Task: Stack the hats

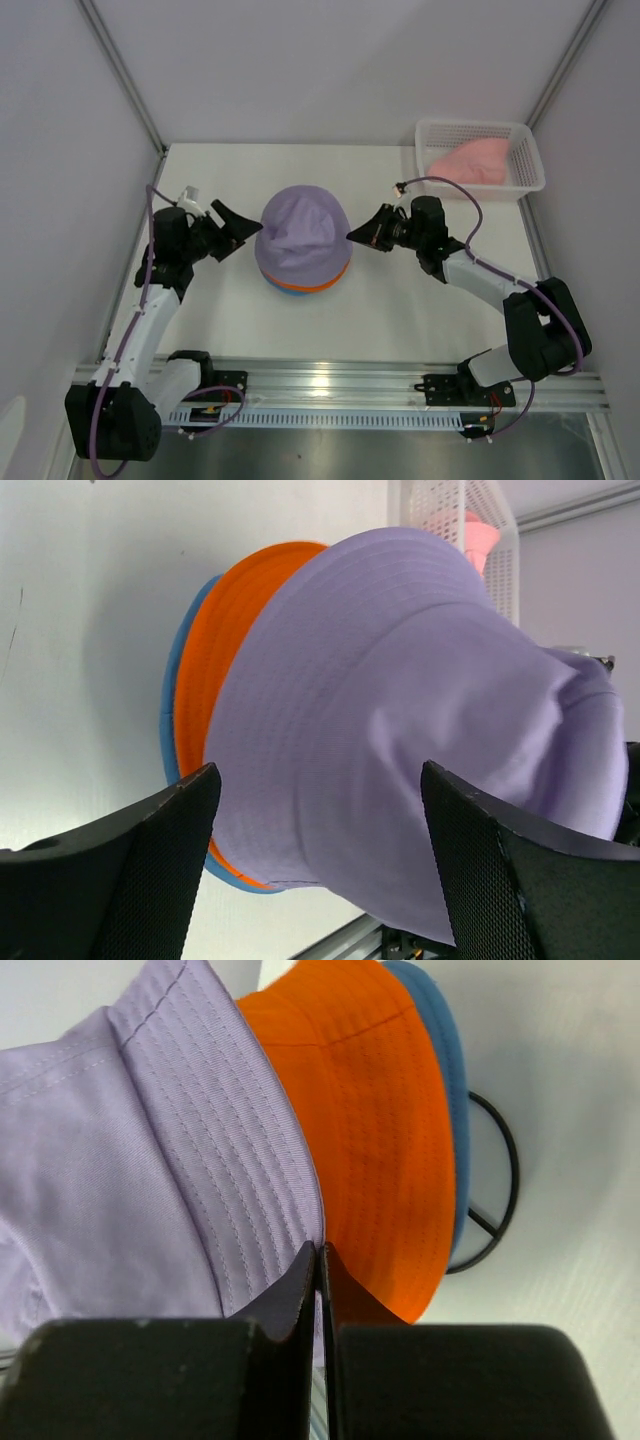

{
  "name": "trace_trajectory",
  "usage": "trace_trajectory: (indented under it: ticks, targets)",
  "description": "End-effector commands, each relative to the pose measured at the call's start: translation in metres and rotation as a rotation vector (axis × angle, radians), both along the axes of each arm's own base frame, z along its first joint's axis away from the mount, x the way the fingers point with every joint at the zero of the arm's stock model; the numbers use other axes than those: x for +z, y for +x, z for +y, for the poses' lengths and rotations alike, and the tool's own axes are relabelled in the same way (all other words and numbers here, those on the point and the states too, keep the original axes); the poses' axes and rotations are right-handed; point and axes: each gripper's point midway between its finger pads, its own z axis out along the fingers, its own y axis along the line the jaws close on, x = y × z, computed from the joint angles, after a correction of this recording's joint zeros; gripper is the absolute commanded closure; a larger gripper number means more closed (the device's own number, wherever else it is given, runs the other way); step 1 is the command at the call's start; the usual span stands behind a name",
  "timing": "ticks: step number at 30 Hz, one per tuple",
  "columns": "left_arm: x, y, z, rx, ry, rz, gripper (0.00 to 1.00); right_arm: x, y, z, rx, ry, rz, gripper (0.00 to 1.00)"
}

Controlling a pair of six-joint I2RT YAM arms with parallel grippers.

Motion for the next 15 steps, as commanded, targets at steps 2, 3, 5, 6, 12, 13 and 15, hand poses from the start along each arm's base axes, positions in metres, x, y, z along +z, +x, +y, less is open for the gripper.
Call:
trace_trajectory:
  ticks: [2,3,5,6,12,13,15]
  targets:
    - [-0.011,0.010,0.001,0.015,-0.033,-0.004,0.20,-0.017,-0.002,-0.009,-0.040,-0.058,-0.013,1.00]
    - [-0.016,0.010,0.001,0.013,-0.034,0.002,0.21,-0.020,-0.002,-0.009,-0.041,-0.062,-0.006,1.00]
    - [-0.018,0.012,-0.001,0.004,-0.047,-0.016,0.26,-0.024,-0.003,-0.009,-0.035,-0.063,-0.003,1.00]
    - [-0.016,0.013,-0.003,0.000,-0.054,-0.025,0.27,-0.025,-0.004,-0.008,-0.035,-0.063,0.000,1.00]
    - [-0.020,0.015,-0.009,-0.032,-0.096,-0.033,0.40,-0.023,-0.004,-0.002,-0.020,-0.060,-0.010,1.00]
    - [-0.023,0.016,-0.009,-0.032,-0.095,-0.024,0.41,-0.024,-0.003,-0.001,-0.020,-0.061,-0.009,1.00]
    - [-0.028,0.016,-0.009,-0.027,-0.094,-0.008,0.41,-0.028,-0.003,-0.001,-0.018,-0.065,0.001,1.00]
